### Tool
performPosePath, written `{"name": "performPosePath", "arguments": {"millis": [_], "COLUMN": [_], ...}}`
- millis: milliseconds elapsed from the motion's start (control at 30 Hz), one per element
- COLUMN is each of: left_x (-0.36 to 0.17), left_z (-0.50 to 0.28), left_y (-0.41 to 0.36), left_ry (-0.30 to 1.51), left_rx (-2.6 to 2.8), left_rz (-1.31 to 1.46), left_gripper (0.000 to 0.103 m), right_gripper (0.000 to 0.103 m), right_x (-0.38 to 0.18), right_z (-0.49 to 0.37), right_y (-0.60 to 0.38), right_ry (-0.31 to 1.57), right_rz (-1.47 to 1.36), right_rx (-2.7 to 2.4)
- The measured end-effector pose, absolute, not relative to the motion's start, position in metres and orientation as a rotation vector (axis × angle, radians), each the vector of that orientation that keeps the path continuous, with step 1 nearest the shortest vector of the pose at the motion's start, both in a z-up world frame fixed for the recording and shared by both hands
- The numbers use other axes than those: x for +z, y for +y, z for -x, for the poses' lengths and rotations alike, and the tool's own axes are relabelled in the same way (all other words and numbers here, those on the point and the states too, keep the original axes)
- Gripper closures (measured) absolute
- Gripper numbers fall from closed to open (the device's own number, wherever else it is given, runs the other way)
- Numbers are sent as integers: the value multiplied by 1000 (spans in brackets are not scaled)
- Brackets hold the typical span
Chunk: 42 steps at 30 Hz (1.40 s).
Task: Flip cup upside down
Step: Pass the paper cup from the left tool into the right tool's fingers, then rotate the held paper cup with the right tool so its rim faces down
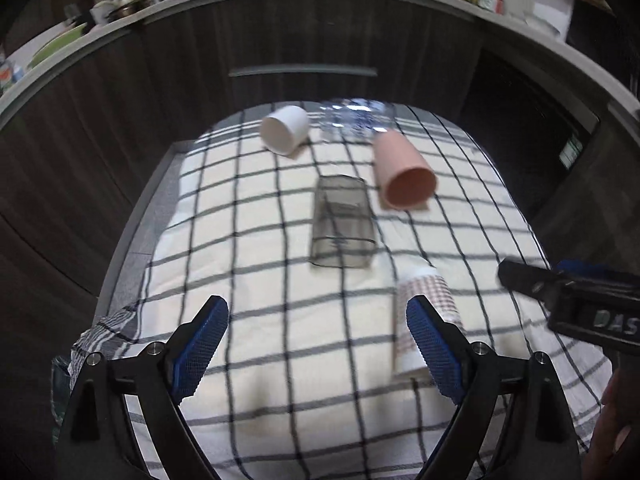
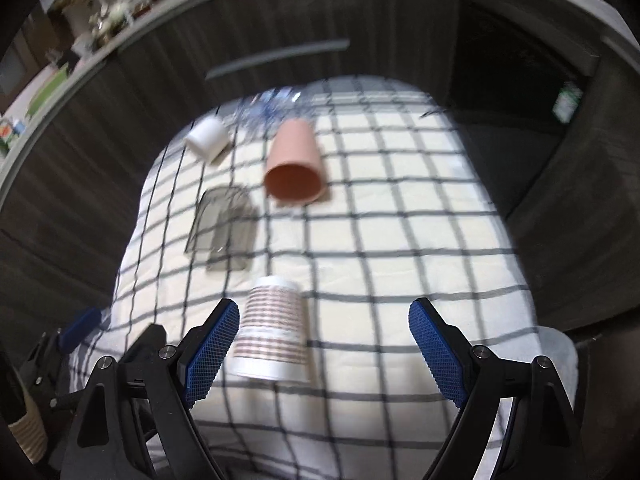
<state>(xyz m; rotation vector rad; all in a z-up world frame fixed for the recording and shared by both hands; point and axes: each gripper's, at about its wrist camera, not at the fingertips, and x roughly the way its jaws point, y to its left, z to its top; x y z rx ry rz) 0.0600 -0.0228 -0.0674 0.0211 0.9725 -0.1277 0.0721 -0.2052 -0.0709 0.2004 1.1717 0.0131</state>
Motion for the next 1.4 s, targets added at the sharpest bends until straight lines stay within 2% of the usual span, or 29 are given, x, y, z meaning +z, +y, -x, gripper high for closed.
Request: {"name": "performPosePath", "arguments": {"millis": [200, 600, 900, 967, 1233, 1400], "left_x": [-75, -97, -110, -111, -112, -113], "left_z": [-73, -99, -105, -105, -103, -95], "left_y": [8, 48, 45, 44, 44, 52], "left_ry": [986, 997, 1014, 1016, 1003, 974], "left_rx": [-127, -76, -76, -80, -90, -106], "left_rz": [86, 179, 181, 176, 193, 289], "left_gripper": [12, 12, 12, 12, 12, 12], "right_gripper": [16, 18, 32, 43, 44, 44], "right_x": [-102, -158, -190, -193, -164, -107], "right_z": [-108, -151, -165, -165, -158, -142], "right_y": [-177, -143, -141, -142, -147, -151], "right_ry": [1386, 1674, 1825, 1845, 1728, 1362], "right_rz": [-186, -127, -48, -43, -75, -70], "right_rx": [63, 37, -9, -6, 19, 7]}}
